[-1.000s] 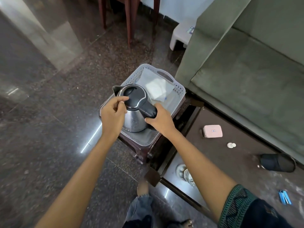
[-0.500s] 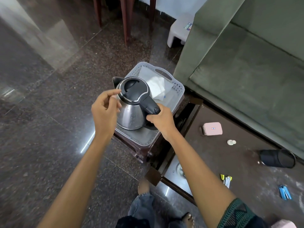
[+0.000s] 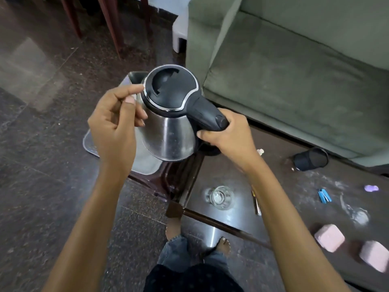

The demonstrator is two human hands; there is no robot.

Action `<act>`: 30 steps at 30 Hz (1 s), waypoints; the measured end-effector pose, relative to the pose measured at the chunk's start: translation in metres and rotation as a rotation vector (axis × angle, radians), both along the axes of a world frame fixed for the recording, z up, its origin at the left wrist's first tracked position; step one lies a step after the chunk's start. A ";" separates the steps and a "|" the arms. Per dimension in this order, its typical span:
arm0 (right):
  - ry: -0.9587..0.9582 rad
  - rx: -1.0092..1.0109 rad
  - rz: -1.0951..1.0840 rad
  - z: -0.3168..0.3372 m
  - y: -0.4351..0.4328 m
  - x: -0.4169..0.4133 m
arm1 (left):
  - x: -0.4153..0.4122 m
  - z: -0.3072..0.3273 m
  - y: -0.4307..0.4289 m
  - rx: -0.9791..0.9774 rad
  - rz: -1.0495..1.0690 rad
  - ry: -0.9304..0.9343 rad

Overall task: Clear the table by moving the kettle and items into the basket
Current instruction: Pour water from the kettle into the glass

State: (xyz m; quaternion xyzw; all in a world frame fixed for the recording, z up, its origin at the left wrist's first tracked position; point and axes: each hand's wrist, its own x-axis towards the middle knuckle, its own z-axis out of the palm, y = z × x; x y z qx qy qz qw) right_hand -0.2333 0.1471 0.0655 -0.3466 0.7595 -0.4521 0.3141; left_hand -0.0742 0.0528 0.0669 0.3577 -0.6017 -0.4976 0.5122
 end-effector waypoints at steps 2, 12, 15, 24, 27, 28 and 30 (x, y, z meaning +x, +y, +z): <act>0.030 0.018 -0.013 0.004 0.038 -0.016 | -0.014 -0.008 0.021 0.040 -0.036 -0.011; 0.087 0.214 -0.084 -0.021 0.207 -0.076 | -0.062 -0.097 0.129 0.240 -0.339 -0.388; 0.106 0.259 -0.060 -0.042 0.240 -0.090 | -0.066 -0.140 0.159 0.259 -0.422 -0.610; 0.199 0.367 0.001 -0.099 0.283 -0.101 | -0.062 -0.265 0.198 0.376 -0.562 -0.953; 0.172 0.372 -0.004 -0.114 0.283 -0.099 | -0.071 -0.276 0.201 0.291 -0.598 -0.946; 0.171 0.377 -0.015 -0.118 0.283 -0.099 | -0.074 -0.279 0.200 0.262 -0.609 -0.943; 0.195 0.389 -0.017 -0.124 0.281 -0.098 | -0.077 -0.288 0.198 0.210 -0.620 -0.971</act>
